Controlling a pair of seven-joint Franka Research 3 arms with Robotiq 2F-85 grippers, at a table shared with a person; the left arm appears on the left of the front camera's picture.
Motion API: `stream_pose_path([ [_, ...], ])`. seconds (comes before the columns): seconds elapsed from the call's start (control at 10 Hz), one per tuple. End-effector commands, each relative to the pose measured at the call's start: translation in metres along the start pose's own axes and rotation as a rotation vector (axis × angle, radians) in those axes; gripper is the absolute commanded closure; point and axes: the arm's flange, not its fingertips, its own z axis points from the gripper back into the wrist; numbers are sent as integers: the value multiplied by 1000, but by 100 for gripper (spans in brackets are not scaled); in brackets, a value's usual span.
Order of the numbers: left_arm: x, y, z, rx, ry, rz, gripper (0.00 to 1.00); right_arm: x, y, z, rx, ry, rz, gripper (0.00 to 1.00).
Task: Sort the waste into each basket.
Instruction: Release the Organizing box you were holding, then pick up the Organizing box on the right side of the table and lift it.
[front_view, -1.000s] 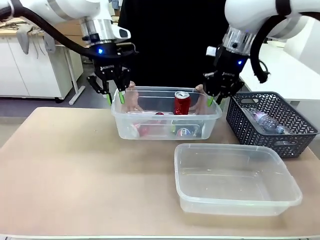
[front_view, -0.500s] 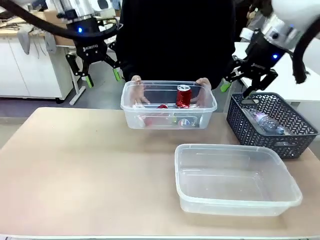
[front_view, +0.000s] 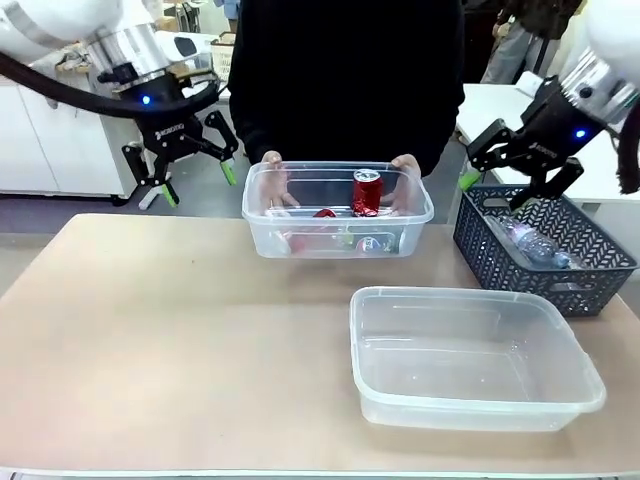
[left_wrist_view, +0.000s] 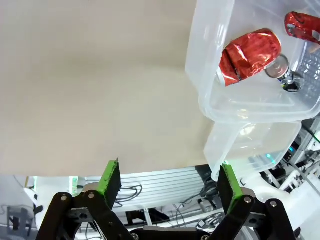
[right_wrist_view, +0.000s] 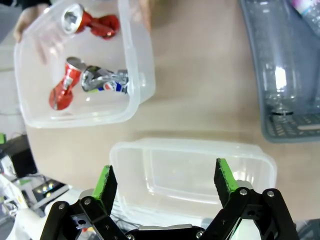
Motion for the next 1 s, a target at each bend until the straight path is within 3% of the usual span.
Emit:
stream_pose_path([
  [0.0,-1,-8,11,25,-26,-4,0,4,5,6,0,-3,14,0],
  [0.7,0,-8,11,6,-24,-16,0,1,5,4,2,-8,9,0],
  [0.8,-6,-52,-3,-64,93,-4,0,-18,-12,22,7,-24,2,0],
  [0.9,-29,-101,-38,-39,189,-4,0,-43,-55,40,-44,-18,16,0],
])
